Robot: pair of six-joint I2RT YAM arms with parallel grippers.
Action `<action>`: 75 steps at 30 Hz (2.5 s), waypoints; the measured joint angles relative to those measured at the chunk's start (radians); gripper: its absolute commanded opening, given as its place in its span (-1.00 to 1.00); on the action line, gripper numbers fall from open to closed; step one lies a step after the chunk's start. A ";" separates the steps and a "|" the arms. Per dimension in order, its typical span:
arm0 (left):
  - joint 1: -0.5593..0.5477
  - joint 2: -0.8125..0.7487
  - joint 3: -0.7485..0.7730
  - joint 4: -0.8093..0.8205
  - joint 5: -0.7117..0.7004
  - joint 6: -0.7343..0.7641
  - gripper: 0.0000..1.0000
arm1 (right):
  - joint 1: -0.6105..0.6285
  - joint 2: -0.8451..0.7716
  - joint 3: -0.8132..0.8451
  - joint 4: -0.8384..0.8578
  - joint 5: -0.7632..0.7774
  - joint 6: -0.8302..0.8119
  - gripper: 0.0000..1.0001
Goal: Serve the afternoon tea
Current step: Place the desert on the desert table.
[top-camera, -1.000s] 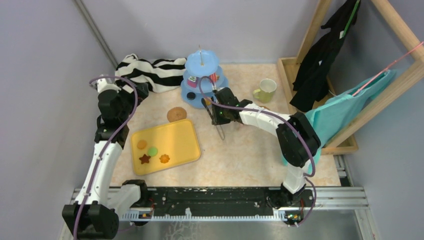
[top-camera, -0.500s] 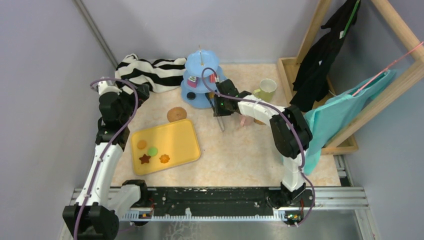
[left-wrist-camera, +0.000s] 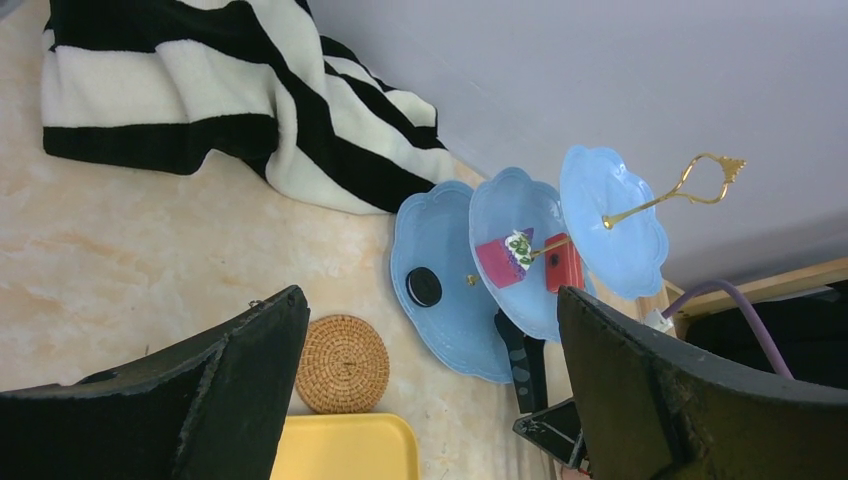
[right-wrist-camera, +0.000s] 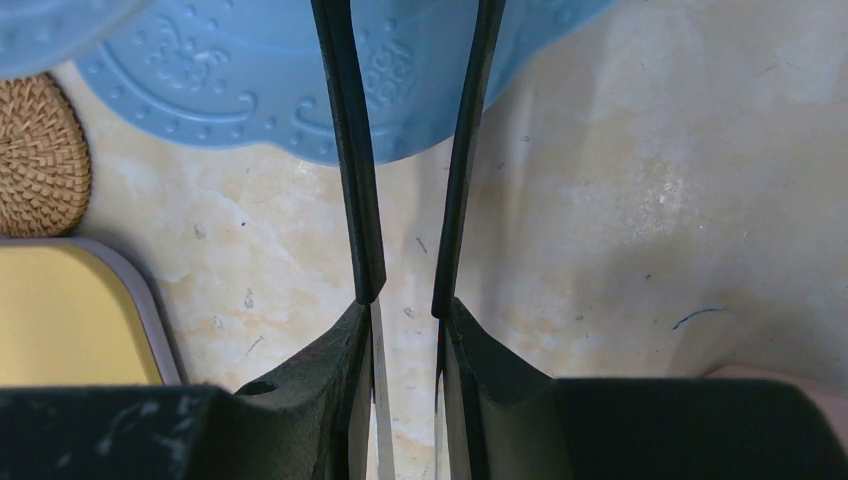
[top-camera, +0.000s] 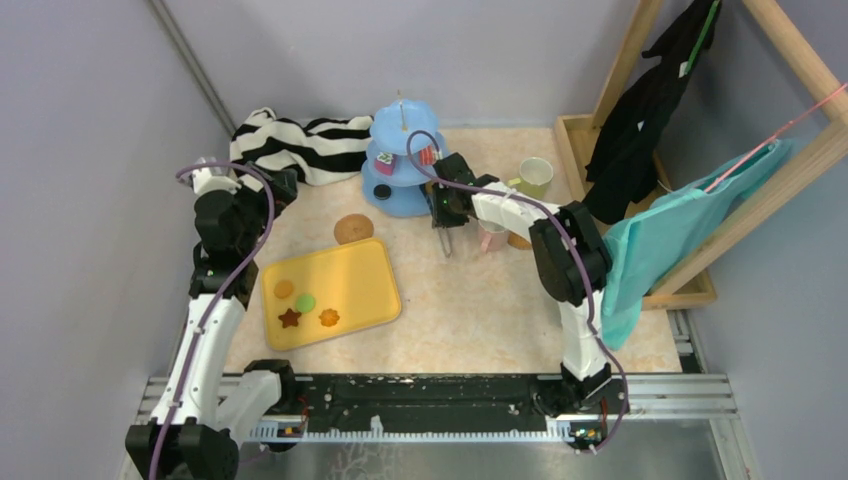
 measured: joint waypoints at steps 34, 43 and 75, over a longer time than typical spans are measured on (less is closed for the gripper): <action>-0.009 -0.013 -0.016 0.010 0.000 0.004 0.96 | -0.082 0.110 0.158 -0.002 -0.006 0.051 -0.67; -0.009 -0.009 -0.016 0.010 0.000 0.004 0.96 | -0.099 0.162 0.235 -0.008 -0.016 0.050 -0.58; -0.011 0.000 -0.016 0.011 0.000 0.006 0.96 | -0.100 0.192 0.268 -0.043 -0.040 0.048 -0.29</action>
